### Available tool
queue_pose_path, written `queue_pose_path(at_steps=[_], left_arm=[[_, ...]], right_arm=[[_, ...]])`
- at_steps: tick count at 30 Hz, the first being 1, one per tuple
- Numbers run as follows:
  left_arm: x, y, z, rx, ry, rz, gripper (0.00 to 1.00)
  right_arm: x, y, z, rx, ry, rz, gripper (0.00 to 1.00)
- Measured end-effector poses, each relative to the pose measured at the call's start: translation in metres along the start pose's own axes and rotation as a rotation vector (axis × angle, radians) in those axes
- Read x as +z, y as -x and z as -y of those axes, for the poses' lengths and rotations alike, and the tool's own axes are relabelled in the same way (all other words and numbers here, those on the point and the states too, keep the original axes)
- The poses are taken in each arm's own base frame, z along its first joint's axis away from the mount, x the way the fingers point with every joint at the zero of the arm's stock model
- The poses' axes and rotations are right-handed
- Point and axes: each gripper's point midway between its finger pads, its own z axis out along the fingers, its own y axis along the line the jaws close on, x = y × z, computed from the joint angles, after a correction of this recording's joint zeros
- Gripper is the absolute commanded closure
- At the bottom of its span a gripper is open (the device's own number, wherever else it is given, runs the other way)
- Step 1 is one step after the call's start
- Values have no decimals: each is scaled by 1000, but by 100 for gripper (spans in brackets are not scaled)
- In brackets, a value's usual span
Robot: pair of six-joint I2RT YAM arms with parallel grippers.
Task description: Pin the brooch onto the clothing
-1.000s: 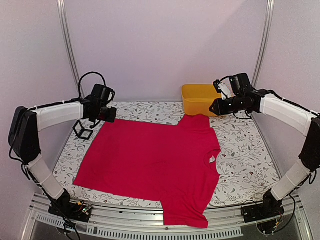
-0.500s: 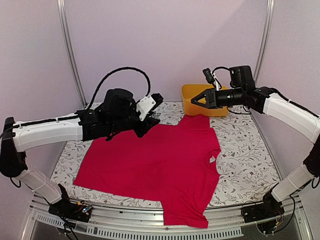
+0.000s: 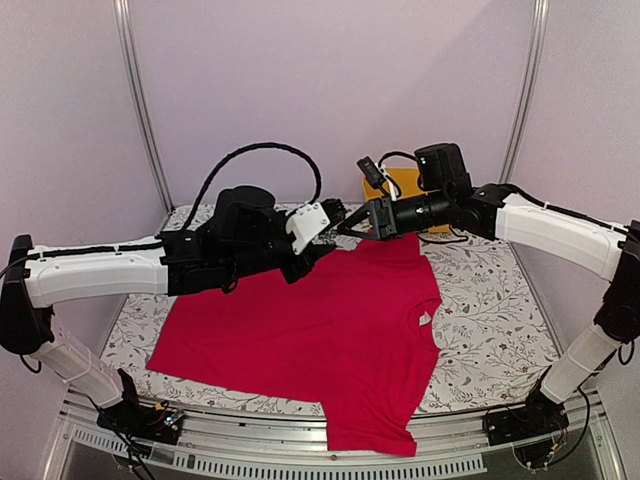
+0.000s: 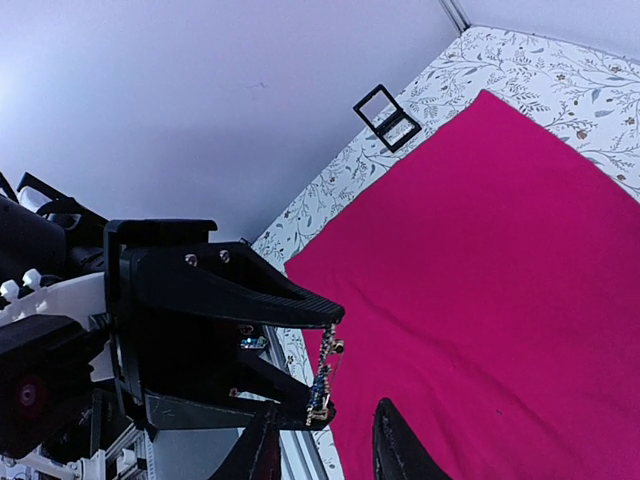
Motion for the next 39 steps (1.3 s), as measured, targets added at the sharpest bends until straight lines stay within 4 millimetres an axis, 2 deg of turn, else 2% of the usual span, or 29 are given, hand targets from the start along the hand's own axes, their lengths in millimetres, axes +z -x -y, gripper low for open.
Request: queue_pose_path(at_steps=[3,12,22,28,33,37,39], left_arm=[[0,1,0,11,9,2,69],[7,-6,1,40,33,-25,70],[13,-15,2,68,49,-59,70],[14,-18,1,74,61,-71,70],[14,-18,2,78,59,-72,70],[15,-19,2,79,59,-74,70],[15,-19,2,80,59,-75,70]], right_arm=[[7,-5,4,15,5,-20,76],[15,-2,2,14,32,-35,92],[20,-8,14,41,6,-66,92],[24,-8,16,41,8,-78,88],[26,-12,17,40,9,-89,90],[26,-13,19,42,6,-92,100],[26,-13,19,49,5,-95,100]])
